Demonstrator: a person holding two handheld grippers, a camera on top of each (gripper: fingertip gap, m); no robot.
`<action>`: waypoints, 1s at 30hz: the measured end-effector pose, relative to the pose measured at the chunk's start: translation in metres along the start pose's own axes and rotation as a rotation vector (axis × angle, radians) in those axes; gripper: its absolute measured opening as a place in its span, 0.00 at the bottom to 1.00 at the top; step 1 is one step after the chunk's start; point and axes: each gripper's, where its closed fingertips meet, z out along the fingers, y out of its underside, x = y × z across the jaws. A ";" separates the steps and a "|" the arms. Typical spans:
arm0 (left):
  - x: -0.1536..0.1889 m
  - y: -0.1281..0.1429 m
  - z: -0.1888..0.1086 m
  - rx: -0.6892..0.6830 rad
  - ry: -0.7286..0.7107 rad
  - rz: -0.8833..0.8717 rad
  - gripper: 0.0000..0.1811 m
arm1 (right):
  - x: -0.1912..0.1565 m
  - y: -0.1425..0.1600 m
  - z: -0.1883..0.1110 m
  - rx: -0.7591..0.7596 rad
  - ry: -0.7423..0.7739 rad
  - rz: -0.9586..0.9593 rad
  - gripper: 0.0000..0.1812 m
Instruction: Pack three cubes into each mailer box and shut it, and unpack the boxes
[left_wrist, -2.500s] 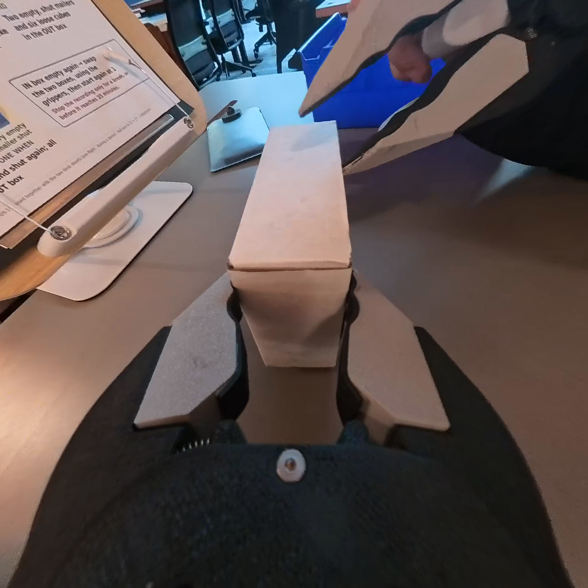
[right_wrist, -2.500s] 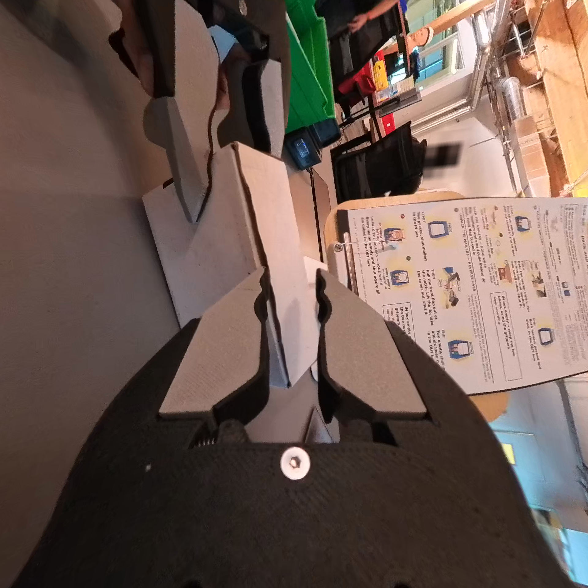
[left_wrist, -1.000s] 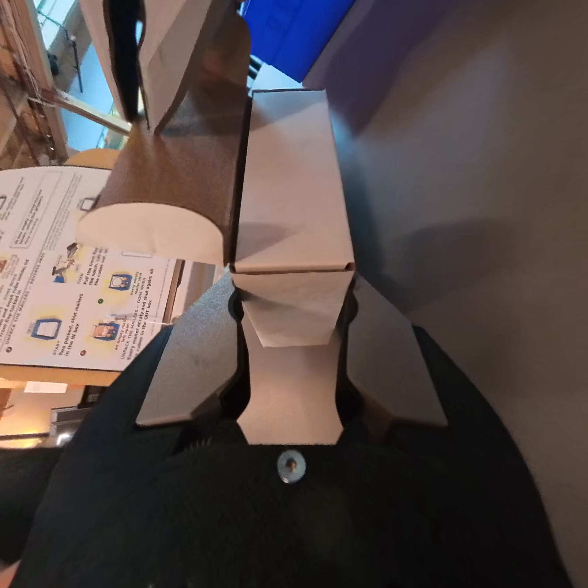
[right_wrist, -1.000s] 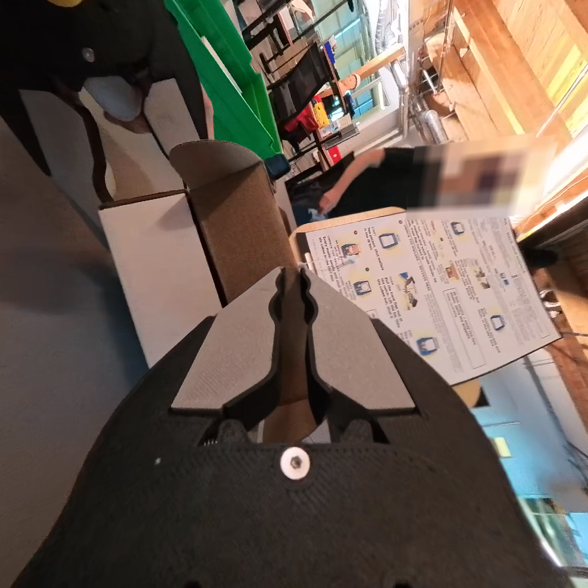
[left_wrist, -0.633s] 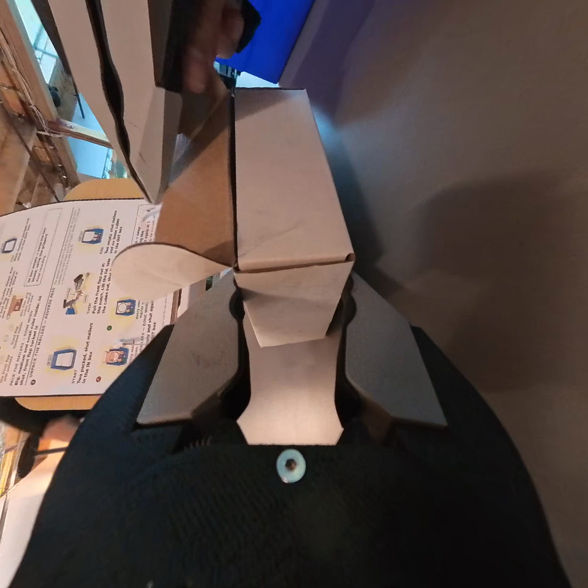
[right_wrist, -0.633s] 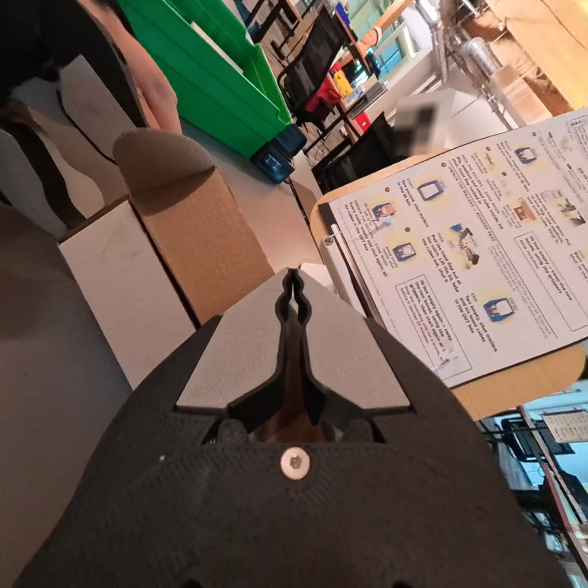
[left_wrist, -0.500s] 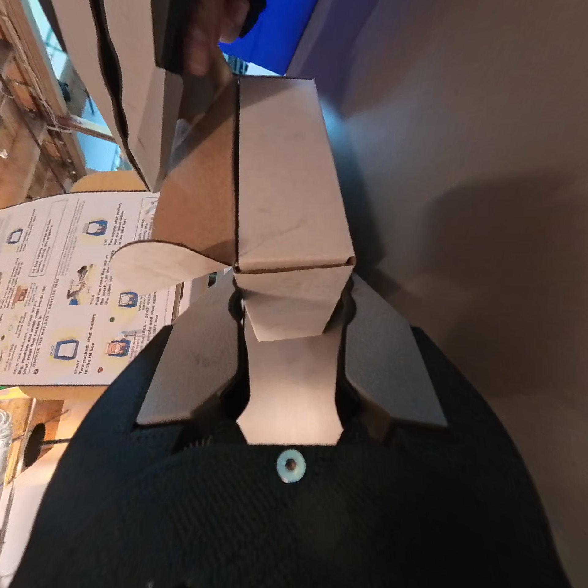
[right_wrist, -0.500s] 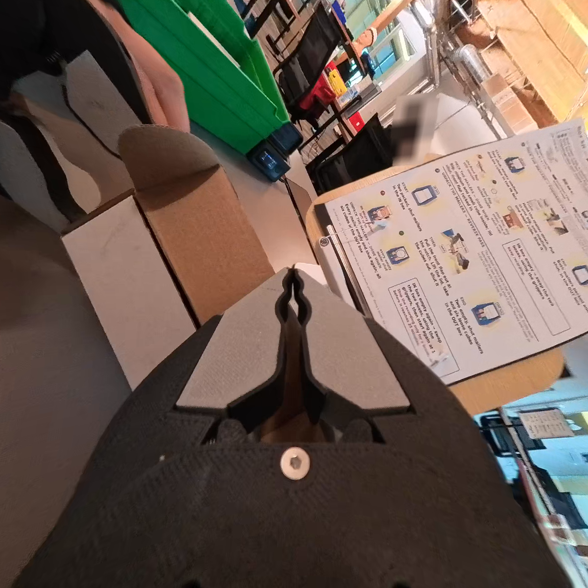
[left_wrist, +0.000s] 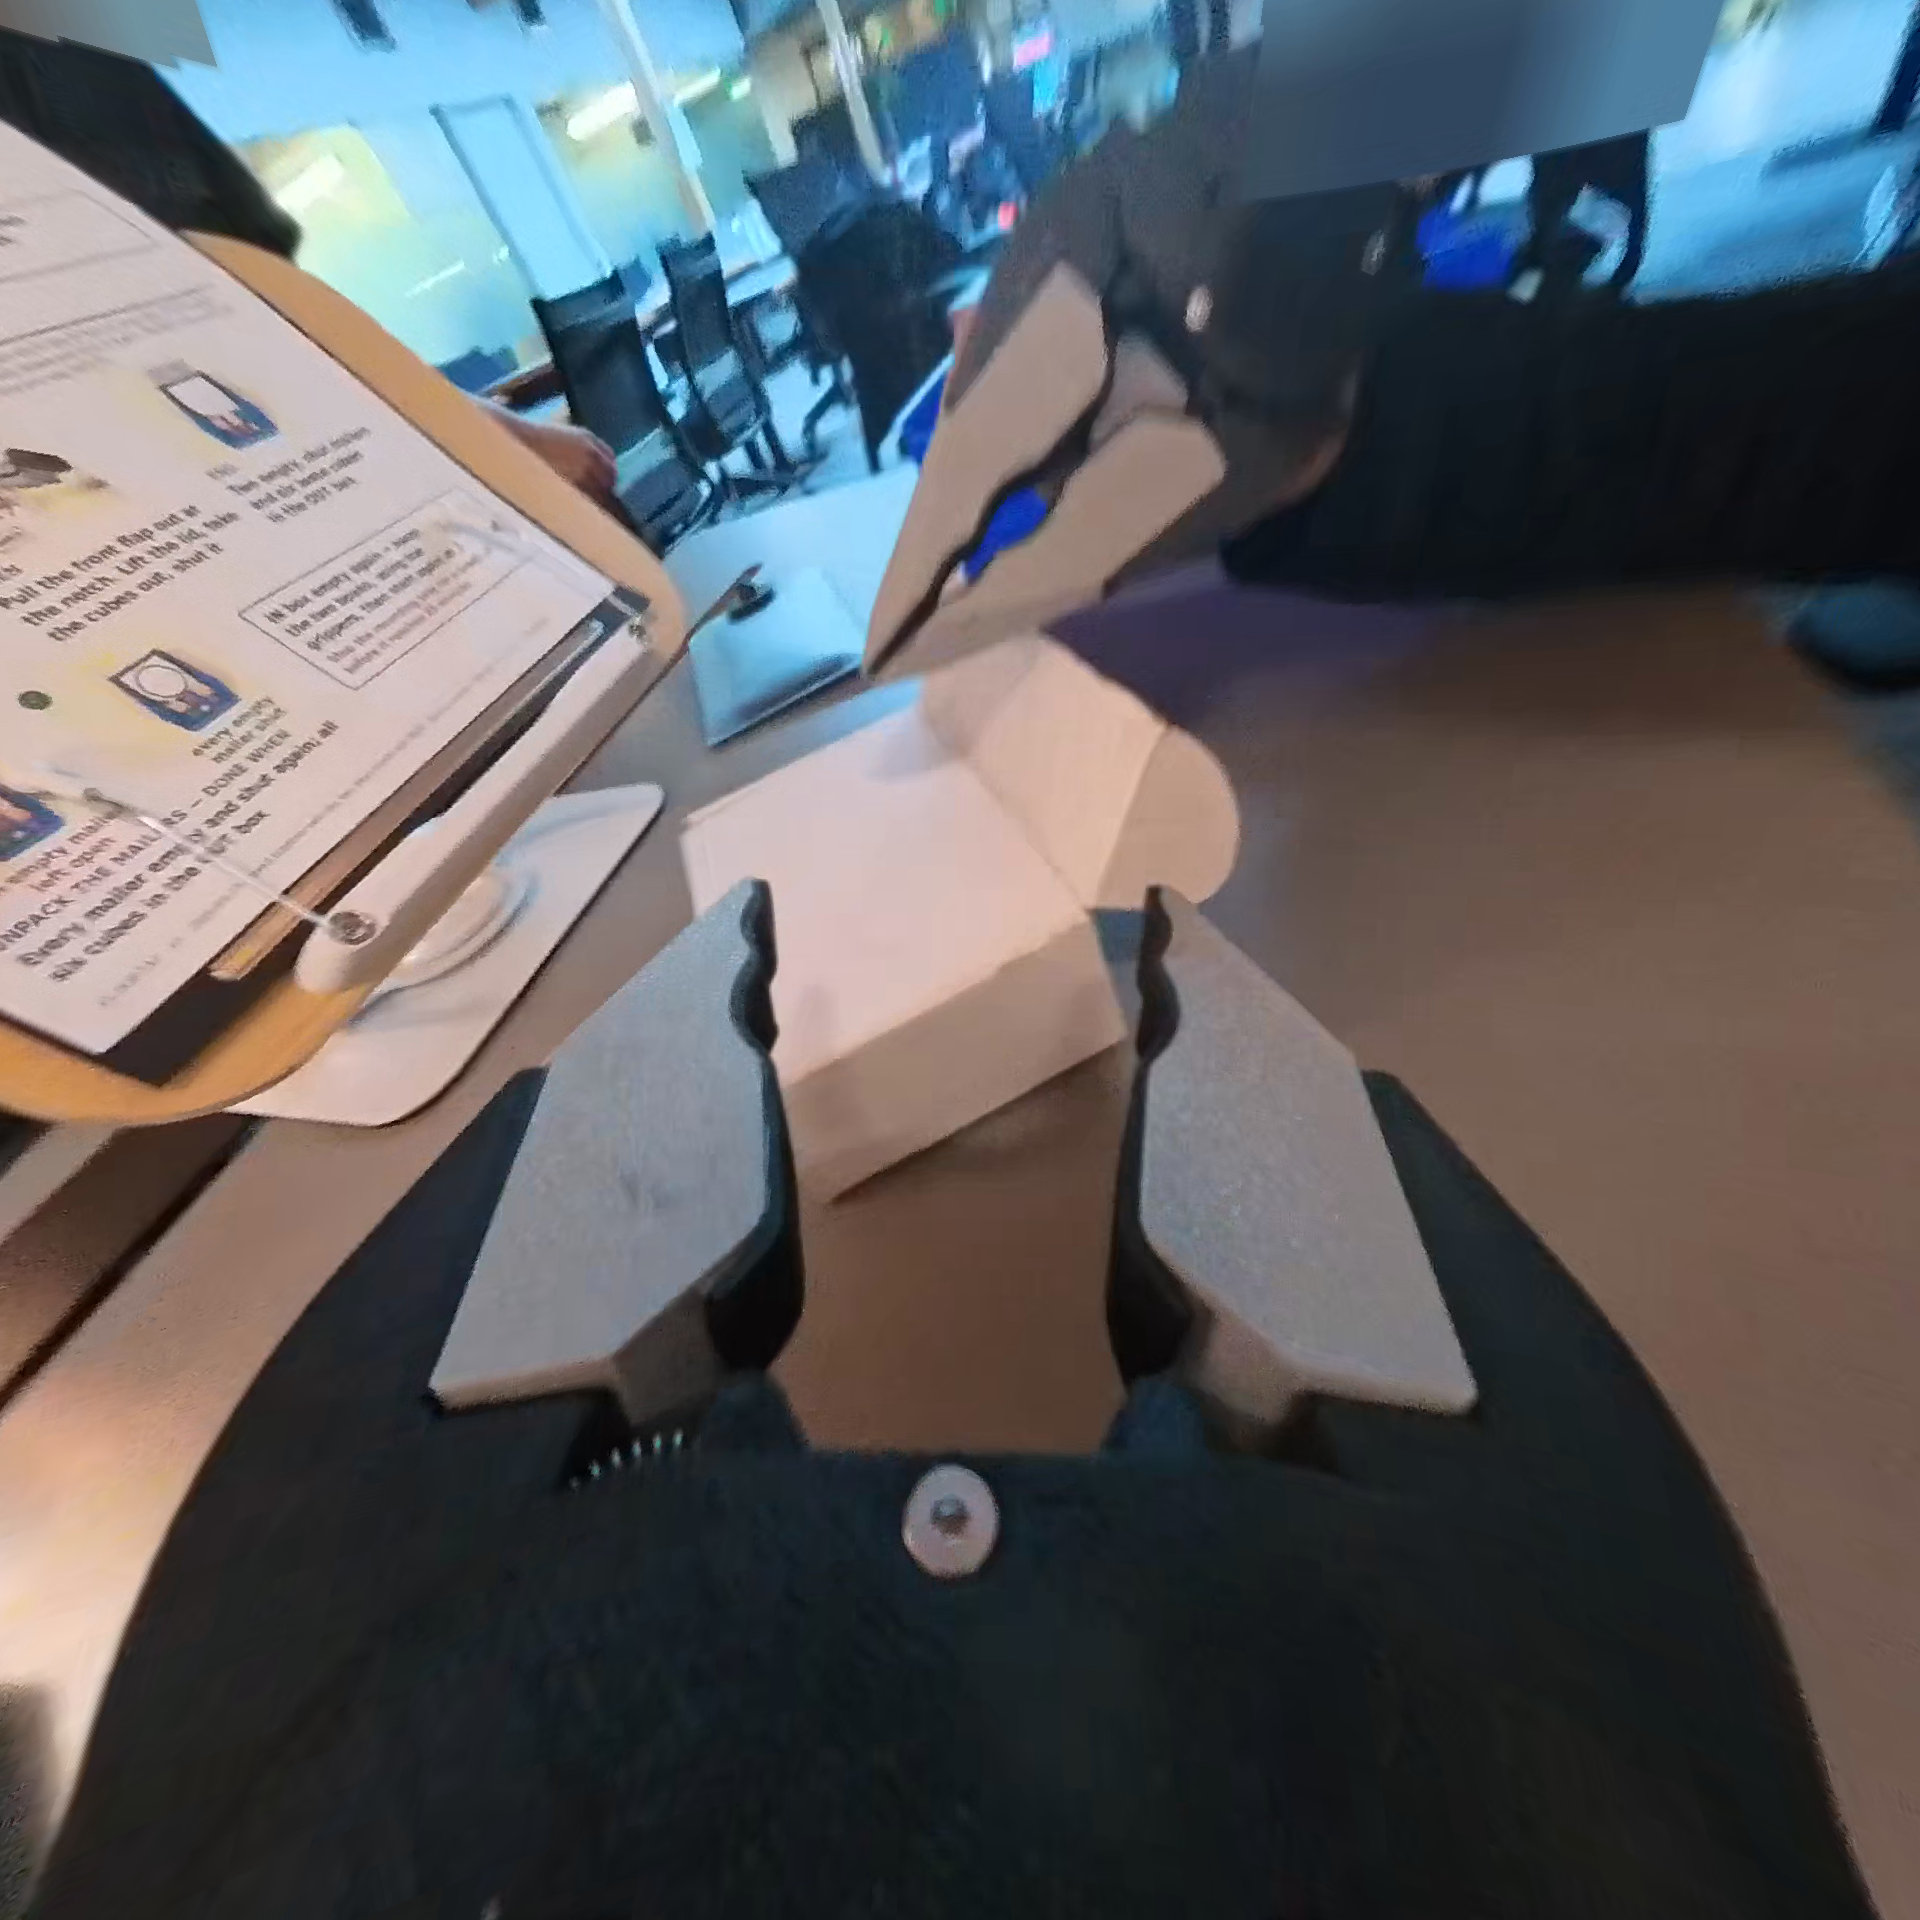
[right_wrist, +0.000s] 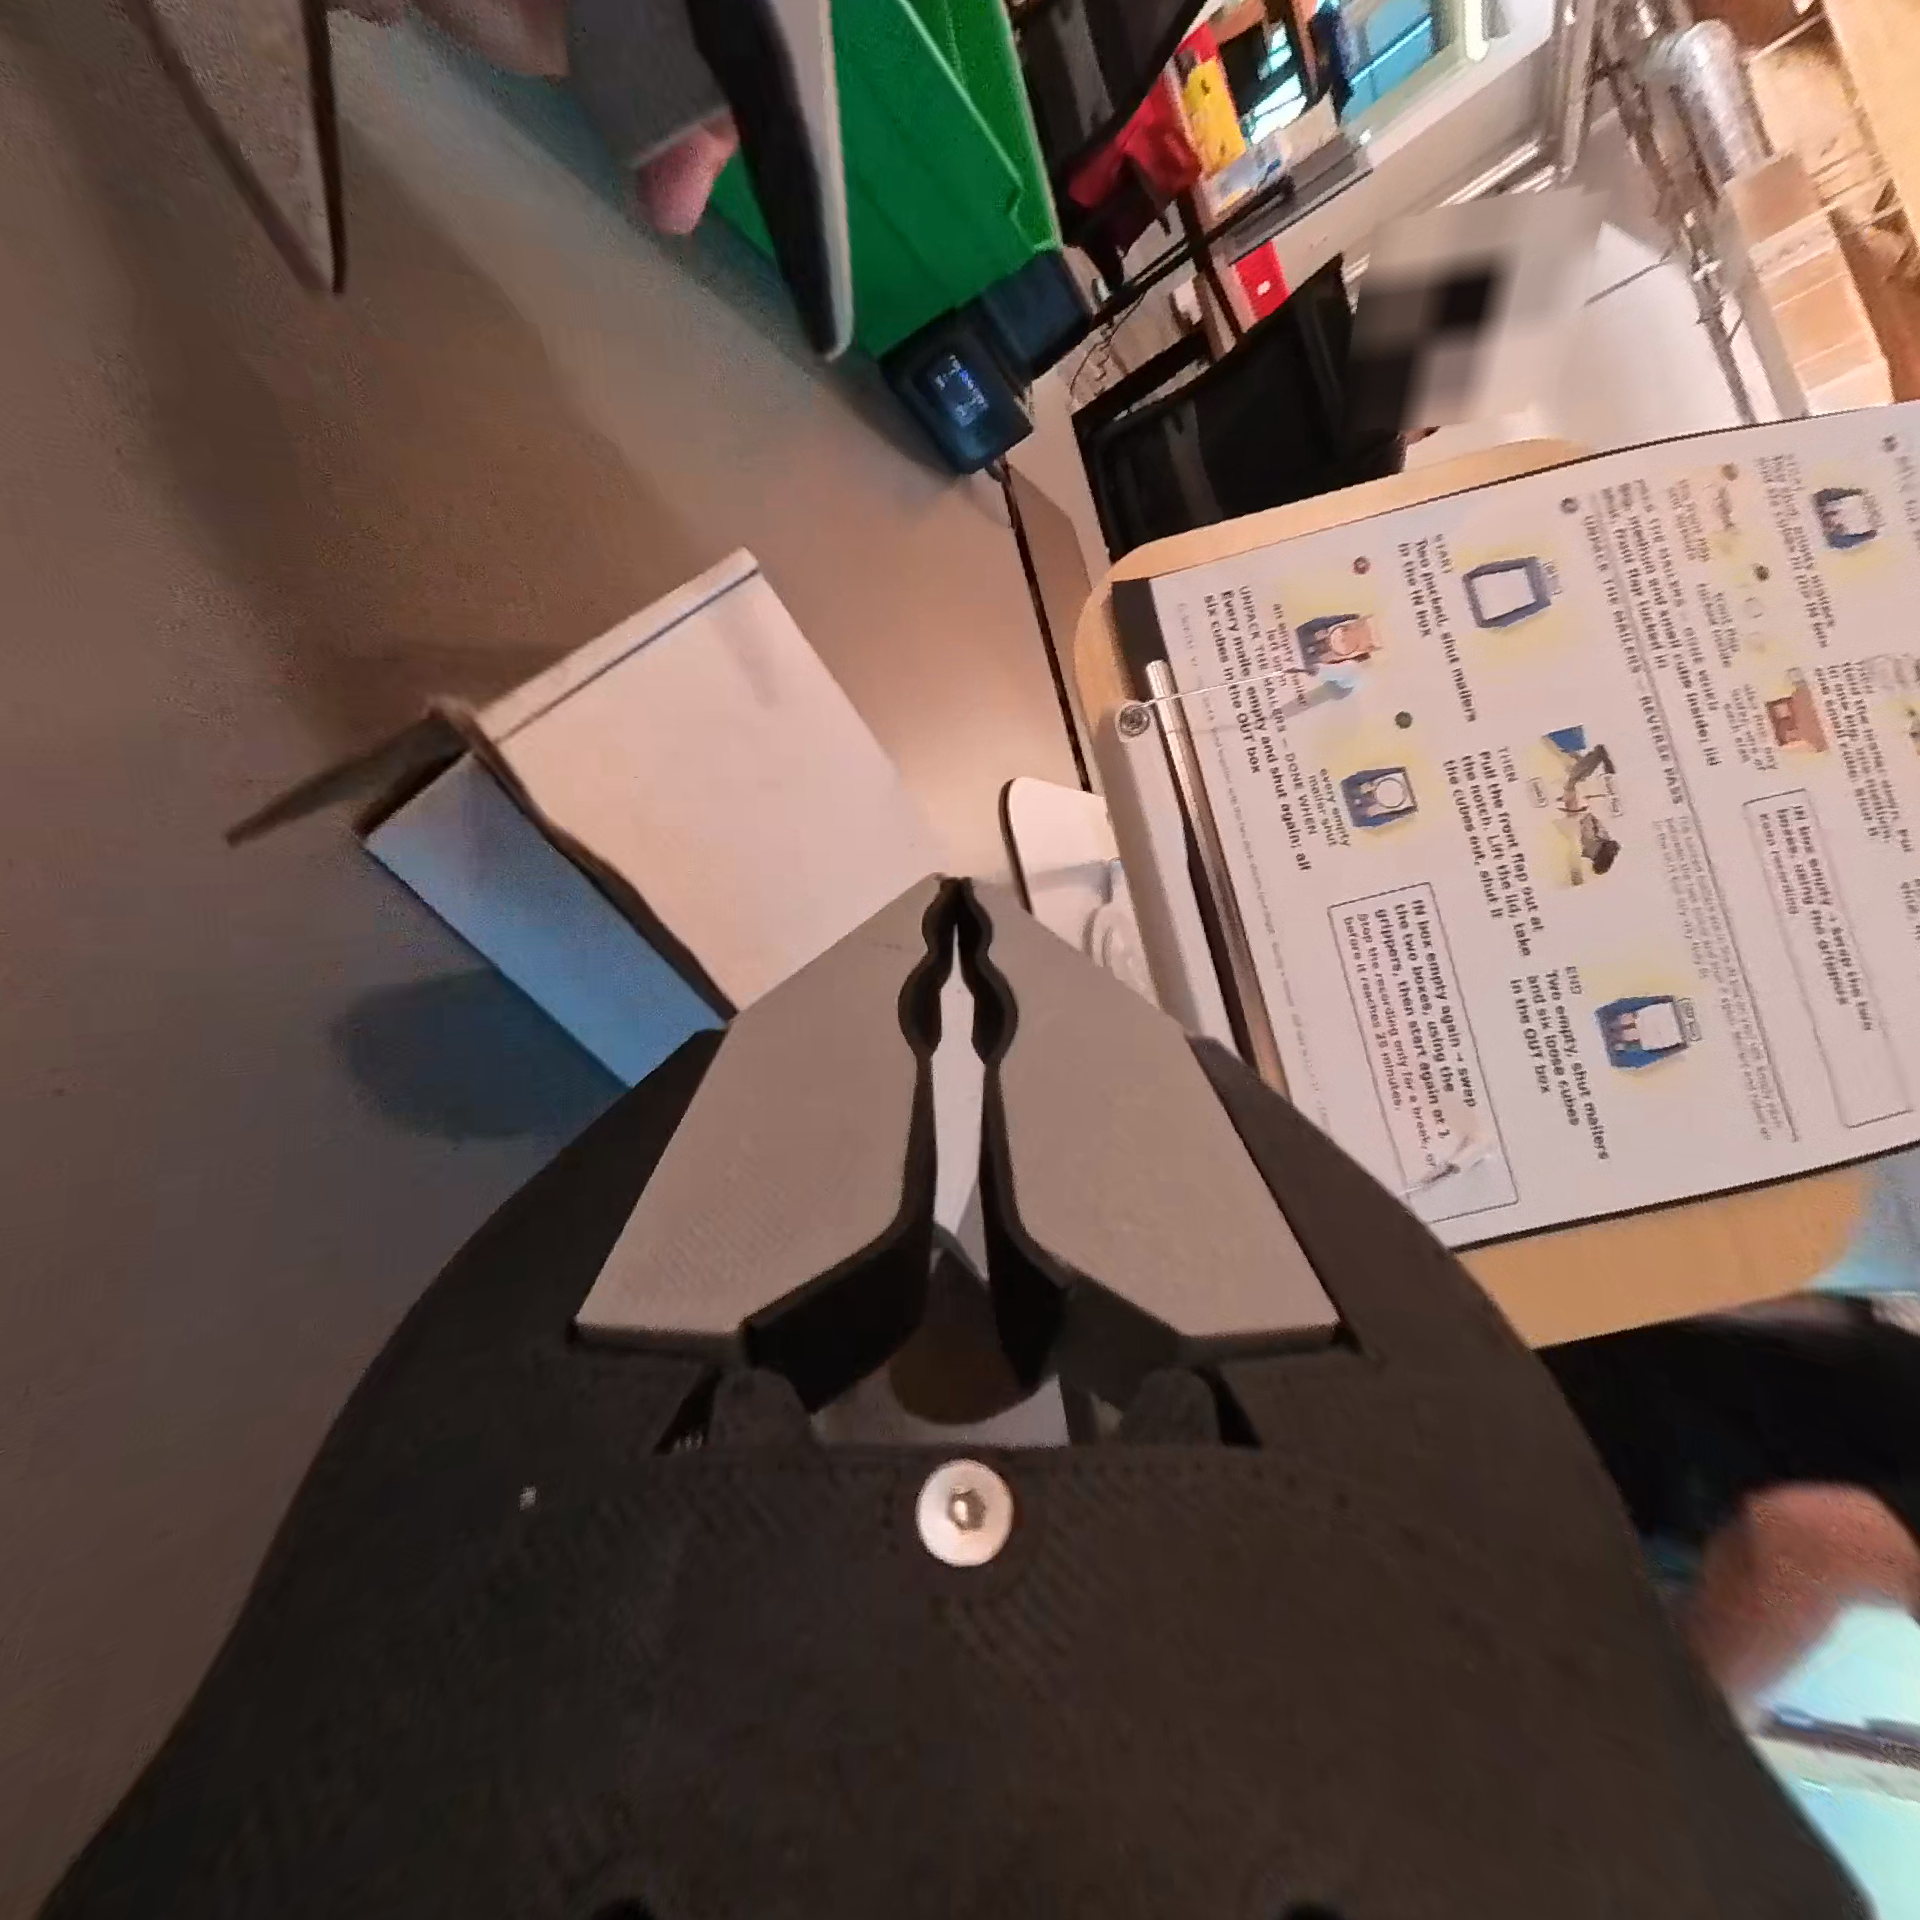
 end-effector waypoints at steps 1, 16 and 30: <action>0.000 -0.005 0.001 0.021 0.004 -0.032 0.38 | -0.002 0.001 0.001 -0.005 -0.011 0.007 0.00; 0.031 -0.025 0.053 -0.078 -0.096 -0.073 0.41 | 0.055 0.020 -0.020 0.045 0.141 0.320 0.00; 0.008 0.010 0.067 -0.439 -0.422 0.332 0.00 | 0.080 0.049 -0.032 0.074 0.158 0.602 0.00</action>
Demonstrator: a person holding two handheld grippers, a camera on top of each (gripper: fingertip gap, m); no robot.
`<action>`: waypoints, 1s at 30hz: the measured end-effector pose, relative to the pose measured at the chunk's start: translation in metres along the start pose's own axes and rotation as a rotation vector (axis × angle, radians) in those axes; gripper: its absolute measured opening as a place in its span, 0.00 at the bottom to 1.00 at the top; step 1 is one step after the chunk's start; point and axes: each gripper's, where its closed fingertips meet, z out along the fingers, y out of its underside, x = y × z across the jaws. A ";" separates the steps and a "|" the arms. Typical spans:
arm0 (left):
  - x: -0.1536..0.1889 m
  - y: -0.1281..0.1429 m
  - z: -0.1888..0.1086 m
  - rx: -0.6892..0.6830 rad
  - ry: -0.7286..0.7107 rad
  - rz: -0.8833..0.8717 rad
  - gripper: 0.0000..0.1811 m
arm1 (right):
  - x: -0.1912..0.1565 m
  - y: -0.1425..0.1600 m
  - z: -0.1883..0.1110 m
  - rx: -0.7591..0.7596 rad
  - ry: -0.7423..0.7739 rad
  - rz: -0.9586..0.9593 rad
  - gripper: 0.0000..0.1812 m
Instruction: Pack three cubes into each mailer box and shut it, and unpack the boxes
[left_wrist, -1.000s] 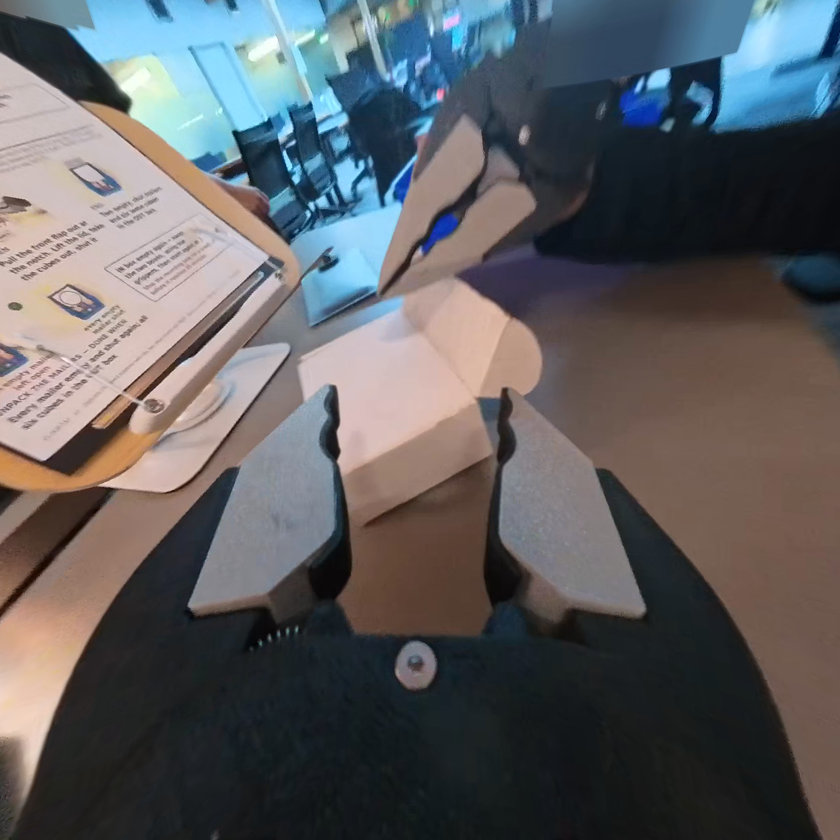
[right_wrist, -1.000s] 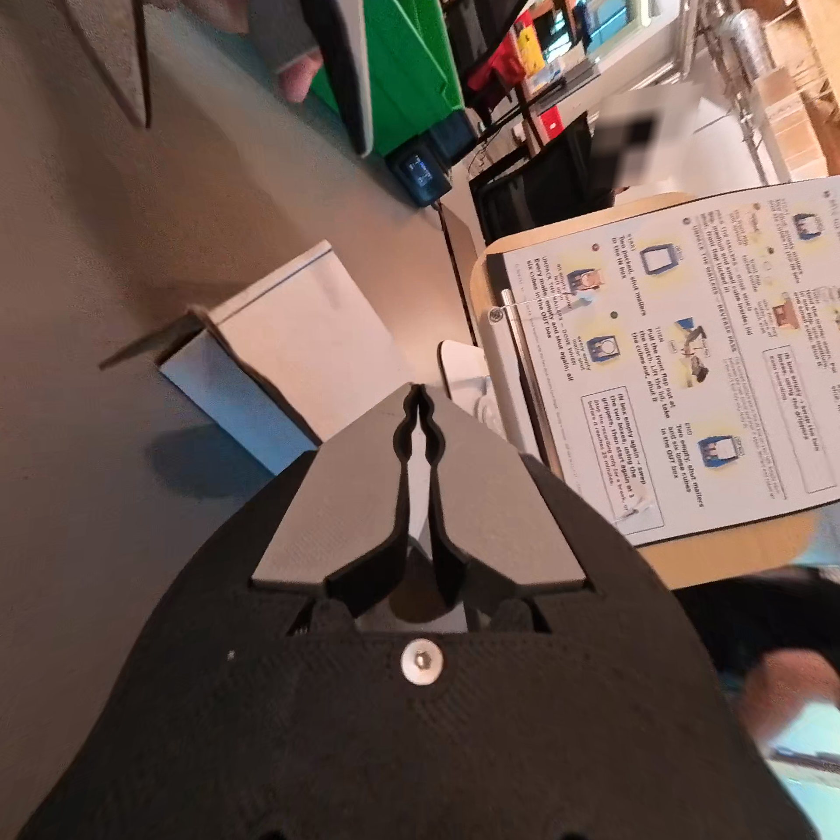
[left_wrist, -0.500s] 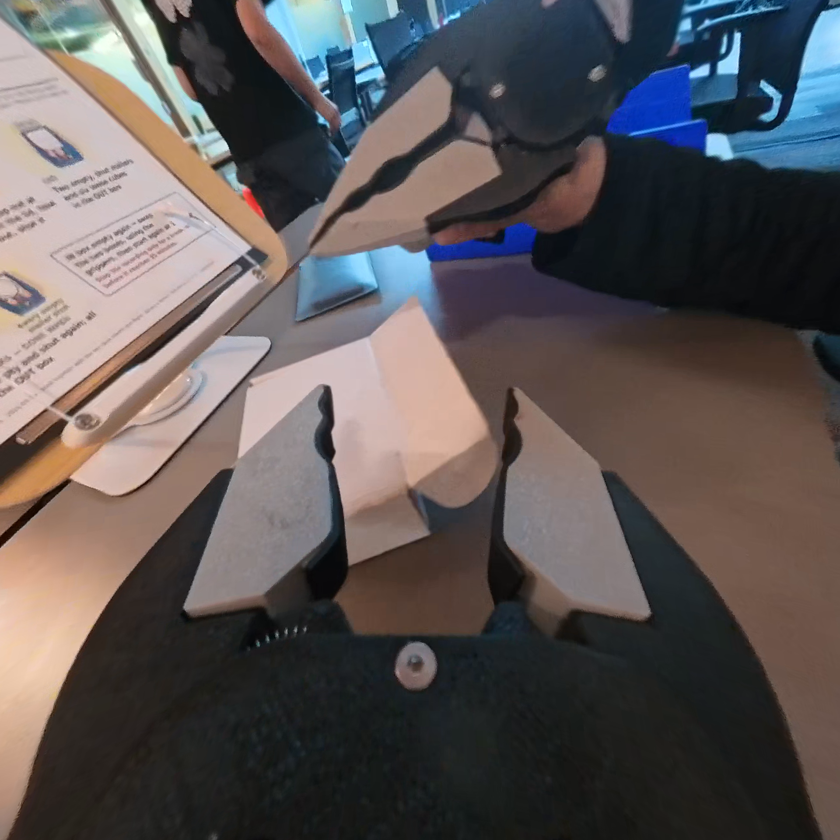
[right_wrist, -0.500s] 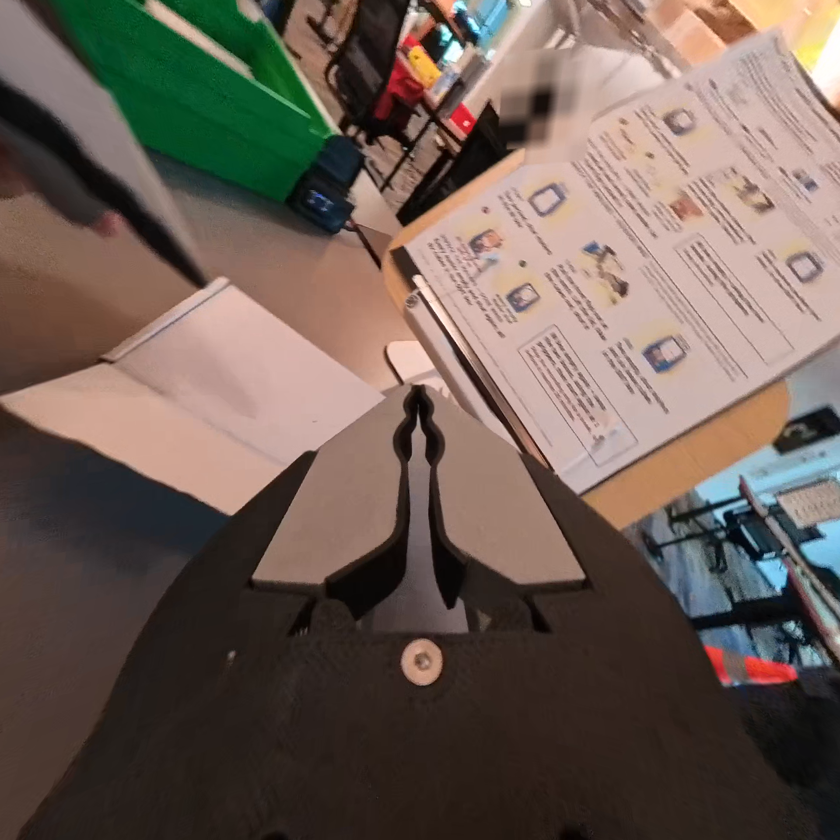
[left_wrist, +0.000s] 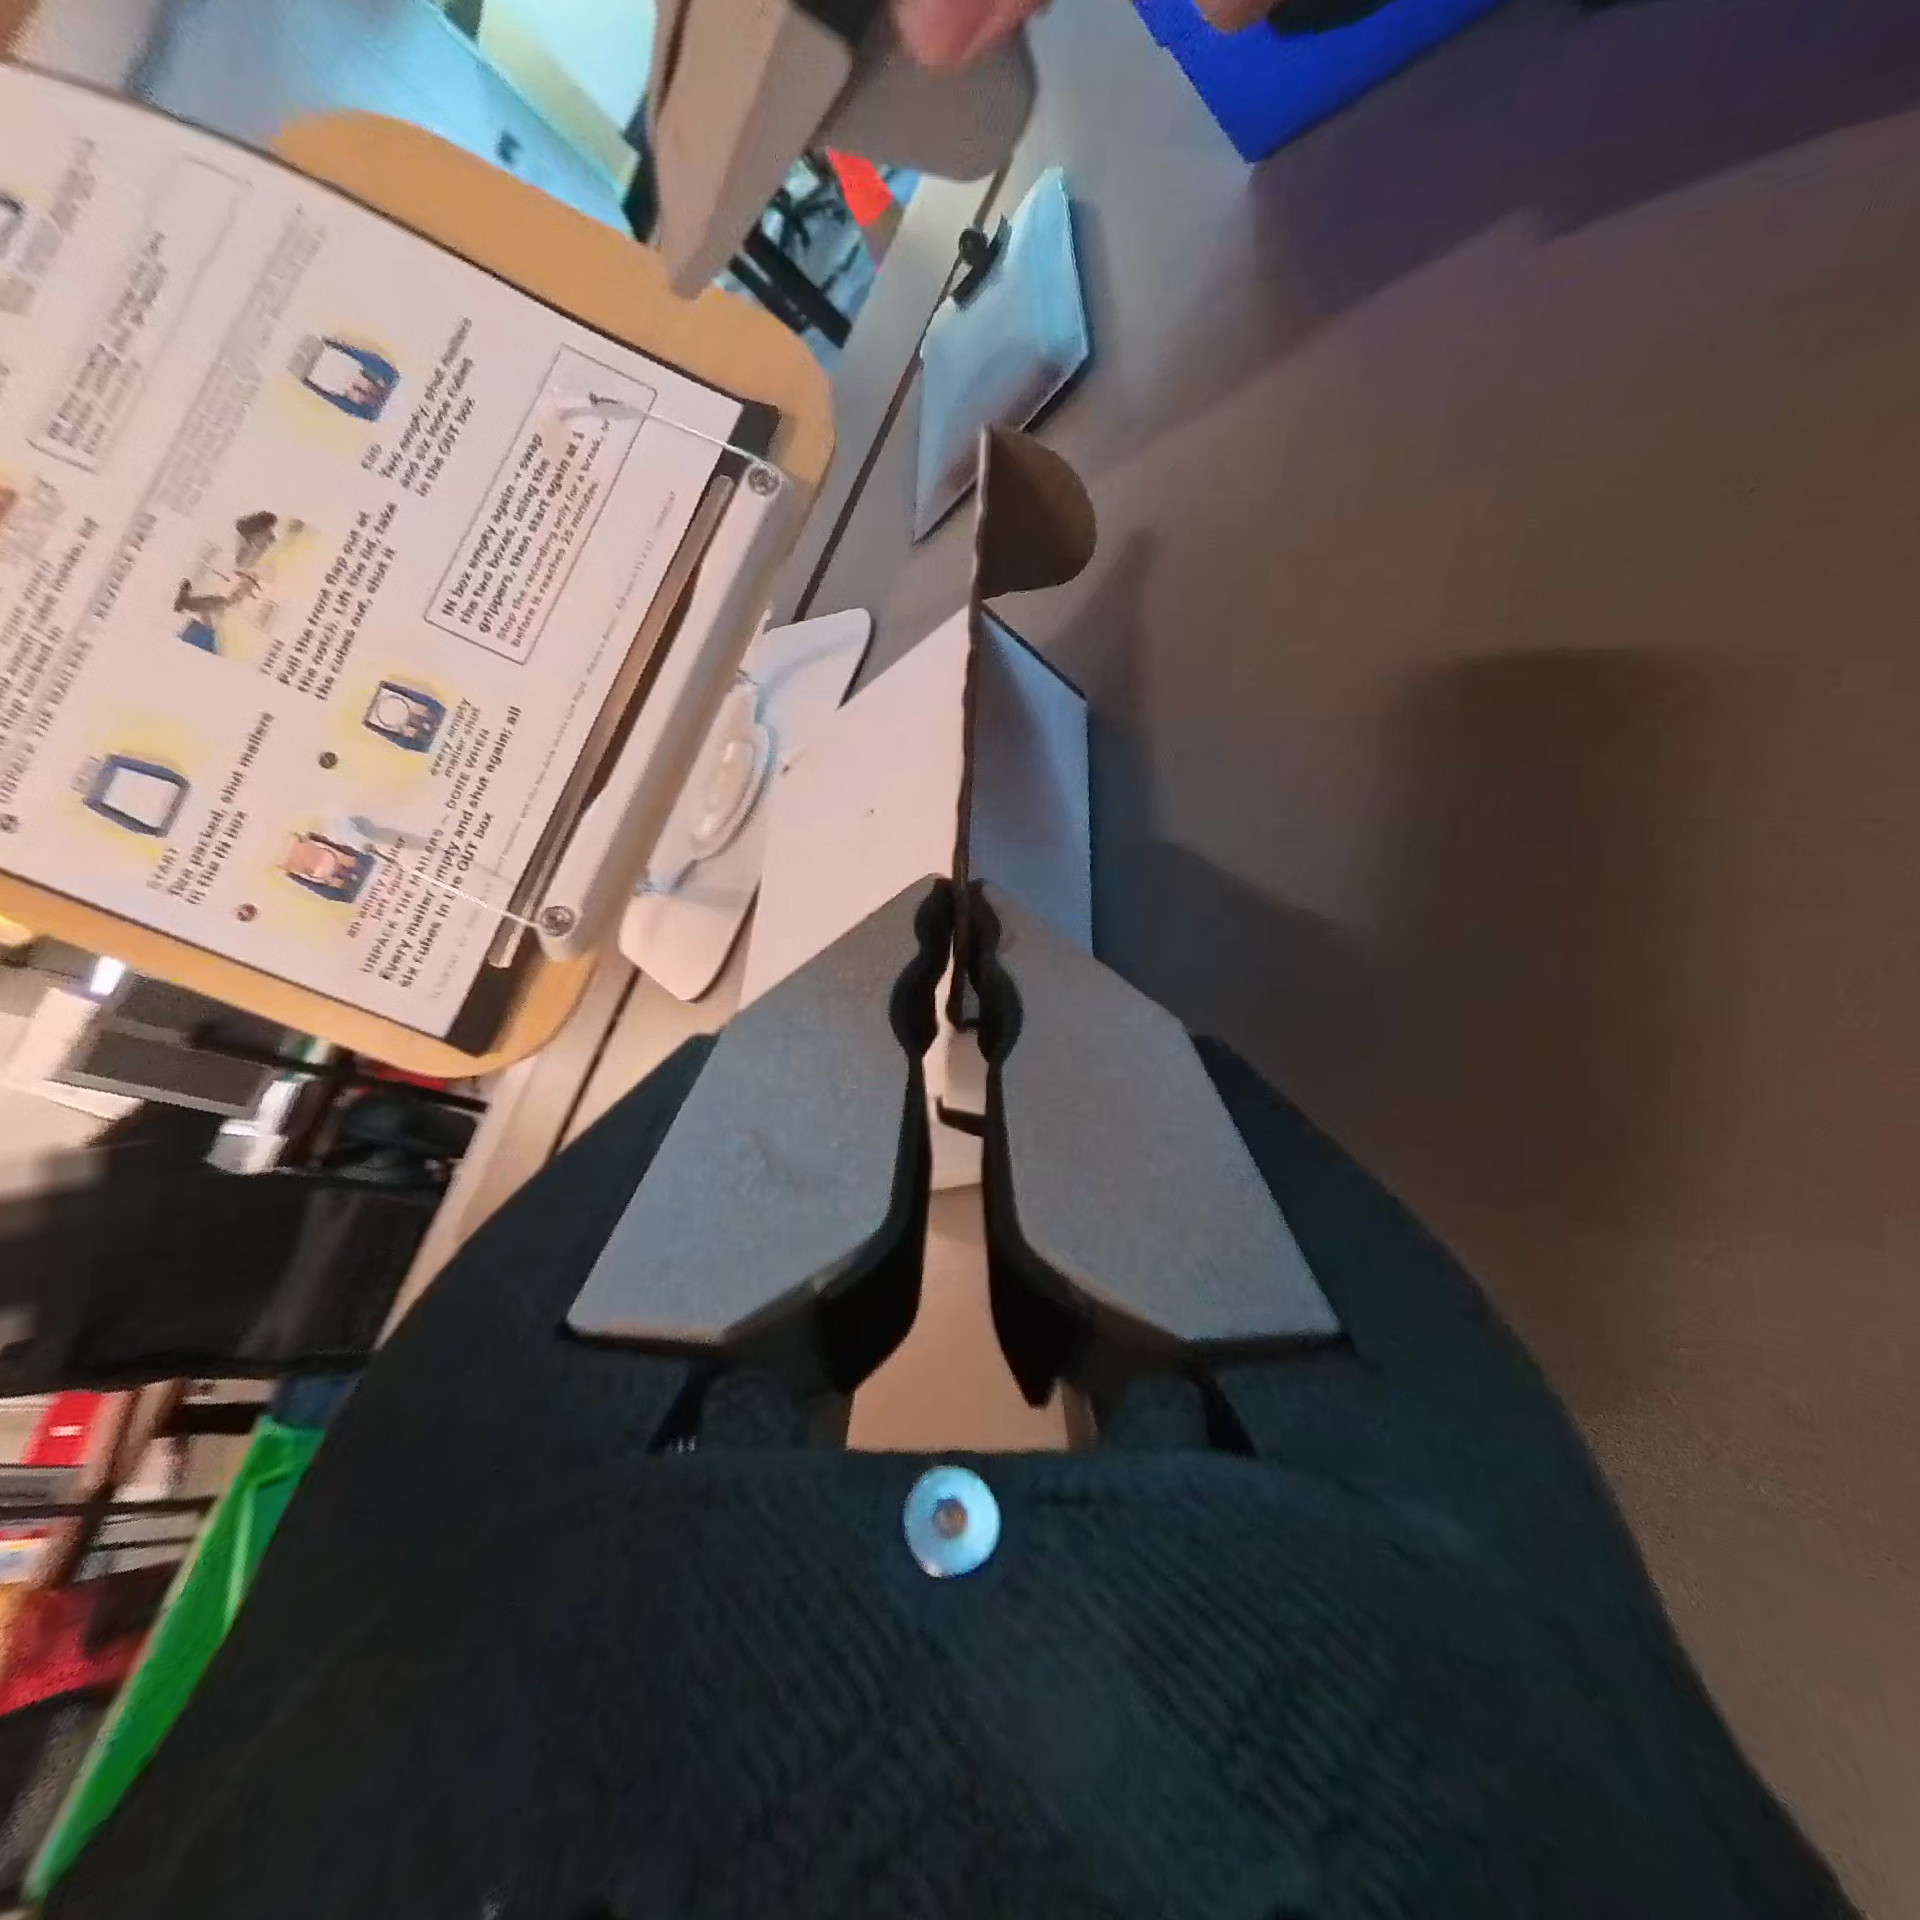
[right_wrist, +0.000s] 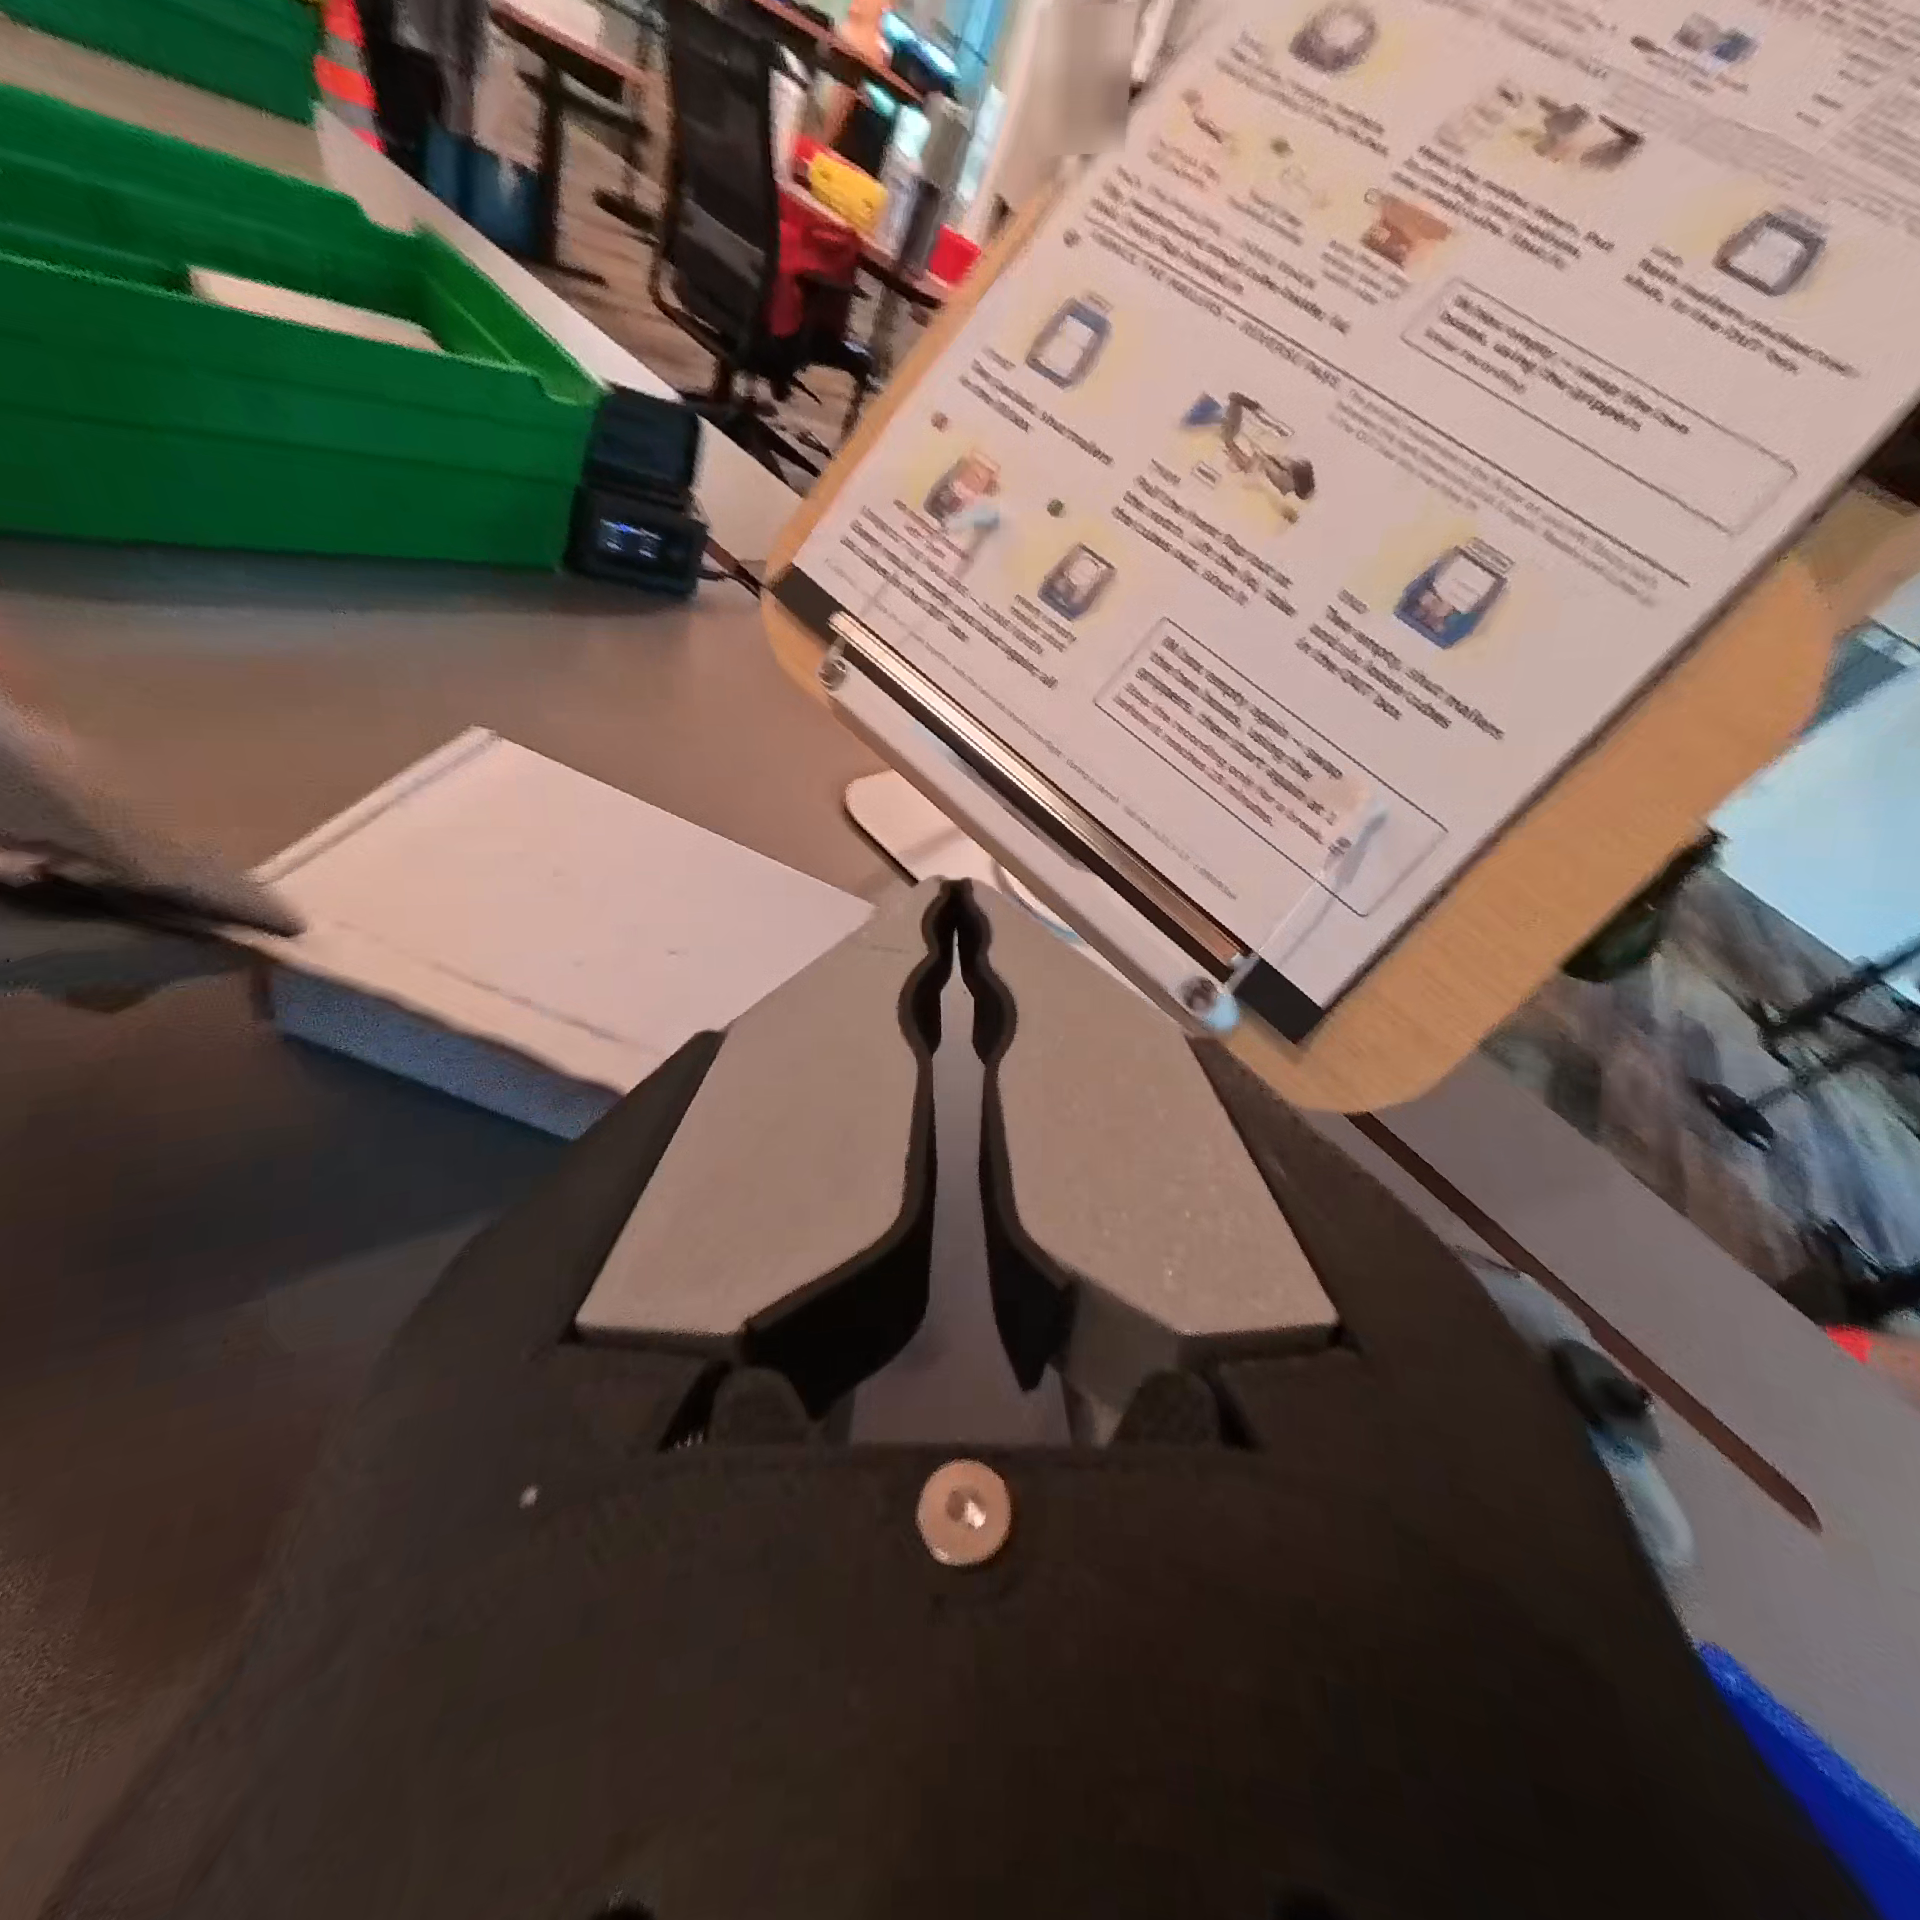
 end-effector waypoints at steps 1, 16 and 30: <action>-0.004 0.001 0.000 0.000 0.018 -0.033 0.00 | -0.007 -0.005 -0.003 0.027 -0.047 -0.014 0.00; -0.045 0.003 -0.004 0.109 0.363 -0.479 0.00 | -0.108 0.011 0.003 0.046 -0.224 -0.624 0.11; -0.059 -0.004 -0.026 0.280 0.396 -0.605 0.00 | -0.144 0.055 0.027 -0.140 -0.256 -0.811 0.33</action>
